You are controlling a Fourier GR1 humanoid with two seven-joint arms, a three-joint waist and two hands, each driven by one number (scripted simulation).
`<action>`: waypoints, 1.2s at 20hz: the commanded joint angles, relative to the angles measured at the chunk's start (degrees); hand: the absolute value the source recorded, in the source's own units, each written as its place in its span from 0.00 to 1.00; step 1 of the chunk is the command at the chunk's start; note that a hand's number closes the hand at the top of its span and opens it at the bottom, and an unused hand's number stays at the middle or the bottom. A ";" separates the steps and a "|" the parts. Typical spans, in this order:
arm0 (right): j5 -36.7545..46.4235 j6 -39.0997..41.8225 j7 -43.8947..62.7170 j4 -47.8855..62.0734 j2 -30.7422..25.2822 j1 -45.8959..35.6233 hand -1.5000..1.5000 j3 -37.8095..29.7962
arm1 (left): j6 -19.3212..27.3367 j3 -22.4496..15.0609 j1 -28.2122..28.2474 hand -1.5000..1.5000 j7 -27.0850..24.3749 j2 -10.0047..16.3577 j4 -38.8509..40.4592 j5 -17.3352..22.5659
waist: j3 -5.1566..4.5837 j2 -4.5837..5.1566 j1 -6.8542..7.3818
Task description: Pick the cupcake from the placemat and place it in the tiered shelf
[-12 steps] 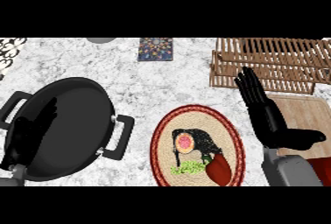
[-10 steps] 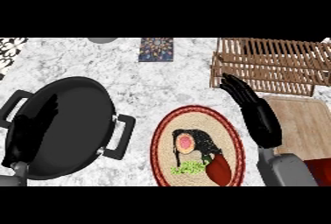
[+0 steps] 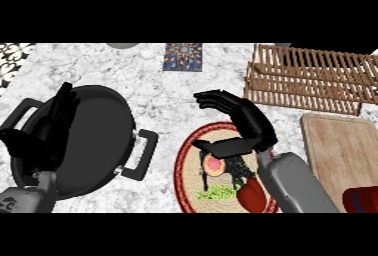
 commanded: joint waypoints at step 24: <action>21.81 25.62 42.40 -26.77 -14.44 -18.85 0.00 20.76 | 0.55 1.75 2.82 0.50 2.34 -1.72 -5.85 -1.00 | -0.09 -0.40 -1.43</action>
